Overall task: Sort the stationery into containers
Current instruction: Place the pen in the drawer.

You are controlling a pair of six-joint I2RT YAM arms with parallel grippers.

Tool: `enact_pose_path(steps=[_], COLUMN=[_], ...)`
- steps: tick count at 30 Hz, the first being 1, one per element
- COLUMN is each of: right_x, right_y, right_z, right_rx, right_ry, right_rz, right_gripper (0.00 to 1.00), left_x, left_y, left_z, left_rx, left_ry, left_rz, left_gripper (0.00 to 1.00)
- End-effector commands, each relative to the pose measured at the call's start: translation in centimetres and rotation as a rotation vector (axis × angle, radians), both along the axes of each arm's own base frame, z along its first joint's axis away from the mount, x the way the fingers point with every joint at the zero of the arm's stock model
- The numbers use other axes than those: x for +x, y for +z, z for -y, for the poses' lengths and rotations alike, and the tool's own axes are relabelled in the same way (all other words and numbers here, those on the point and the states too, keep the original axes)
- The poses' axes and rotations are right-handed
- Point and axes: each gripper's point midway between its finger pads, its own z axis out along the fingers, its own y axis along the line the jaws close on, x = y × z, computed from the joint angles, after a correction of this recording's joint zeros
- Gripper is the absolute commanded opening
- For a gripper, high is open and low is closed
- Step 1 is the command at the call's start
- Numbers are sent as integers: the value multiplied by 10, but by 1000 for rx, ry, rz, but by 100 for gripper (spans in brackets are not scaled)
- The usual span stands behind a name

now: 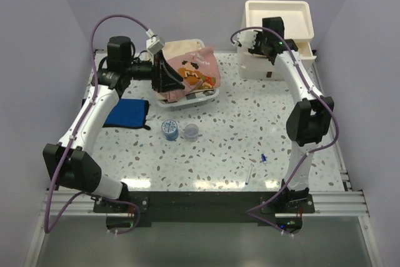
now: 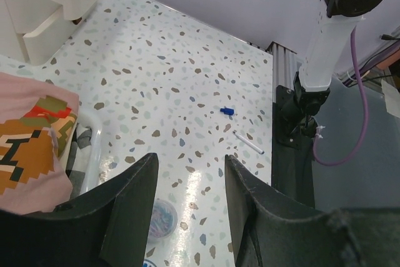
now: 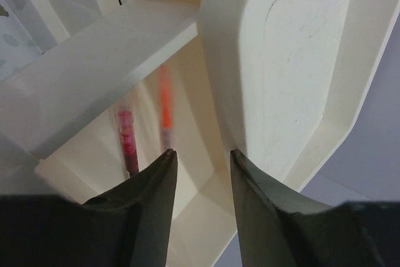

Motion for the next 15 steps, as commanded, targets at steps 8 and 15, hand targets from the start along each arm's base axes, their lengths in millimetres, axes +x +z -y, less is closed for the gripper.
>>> enact_pose_path(steps=[8,15], right_x=[-3,-28], right_y=[36,101], right_z=[15,11], right_rx=[-21,144], right_ry=[-56,-114], right_rz=[104,222], right_gripper=[47,49], left_x=[-1,-2], left_y=[15,26], left_z=[-2,-2], left_rx=[-27,-32], left_ry=[3,6], left_rz=[64,99], left_gripper=[52,52])
